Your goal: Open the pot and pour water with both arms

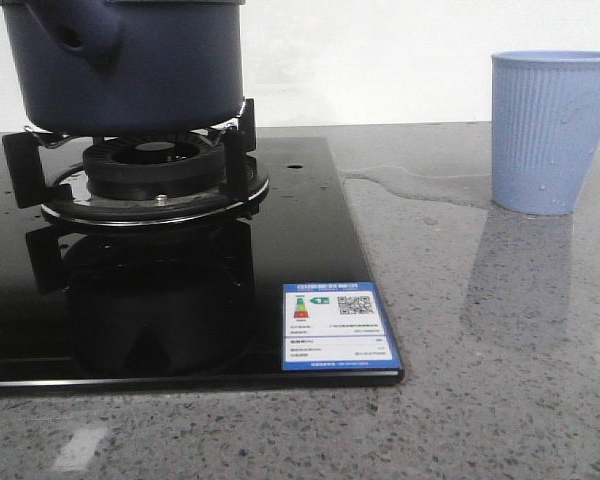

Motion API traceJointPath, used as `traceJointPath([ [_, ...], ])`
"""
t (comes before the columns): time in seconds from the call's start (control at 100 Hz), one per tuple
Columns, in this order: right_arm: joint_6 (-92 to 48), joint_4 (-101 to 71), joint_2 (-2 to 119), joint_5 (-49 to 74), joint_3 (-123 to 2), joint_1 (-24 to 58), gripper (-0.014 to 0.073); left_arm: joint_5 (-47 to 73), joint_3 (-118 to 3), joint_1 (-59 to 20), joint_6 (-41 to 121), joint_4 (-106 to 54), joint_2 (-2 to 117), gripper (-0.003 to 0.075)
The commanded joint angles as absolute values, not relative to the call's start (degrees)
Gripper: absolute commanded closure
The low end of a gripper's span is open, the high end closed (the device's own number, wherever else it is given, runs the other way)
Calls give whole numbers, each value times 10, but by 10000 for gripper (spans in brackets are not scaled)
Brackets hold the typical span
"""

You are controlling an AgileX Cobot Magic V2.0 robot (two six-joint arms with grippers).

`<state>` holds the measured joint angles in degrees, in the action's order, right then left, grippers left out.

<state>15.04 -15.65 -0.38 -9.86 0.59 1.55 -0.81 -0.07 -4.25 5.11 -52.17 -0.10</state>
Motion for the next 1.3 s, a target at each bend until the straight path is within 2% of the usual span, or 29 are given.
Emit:
traceJointPath([
  [0.0,156,-201,-16,-142,3,14,669,-51,6,-42,47,-571,-16,740],
  [0.1,156,-200,-16,-104,-27,14,669,-51,4,-42,47,-602,-16,740],
  [0.24,154,-195,-13,12,-90,14,669,-52,2,-42,47,-672,-16,740],
  [0.4,152,-195,25,160,-166,15,669,-22,-37,-42,47,-572,-16,740],
  [0.62,135,-195,142,370,-282,39,669,160,-159,-43,47,-393,49,739],
  [0.82,84,-237,257,545,-372,60,669,308,-273,-70,182,-405,181,738],
  [1.13,-137,-463,325,584,-419,66,669,497,-435,-159,506,-672,355,727],
  [1.29,-266,-506,325,561,-420,66,669,543,-506,-165,619,-721,403,727],
])
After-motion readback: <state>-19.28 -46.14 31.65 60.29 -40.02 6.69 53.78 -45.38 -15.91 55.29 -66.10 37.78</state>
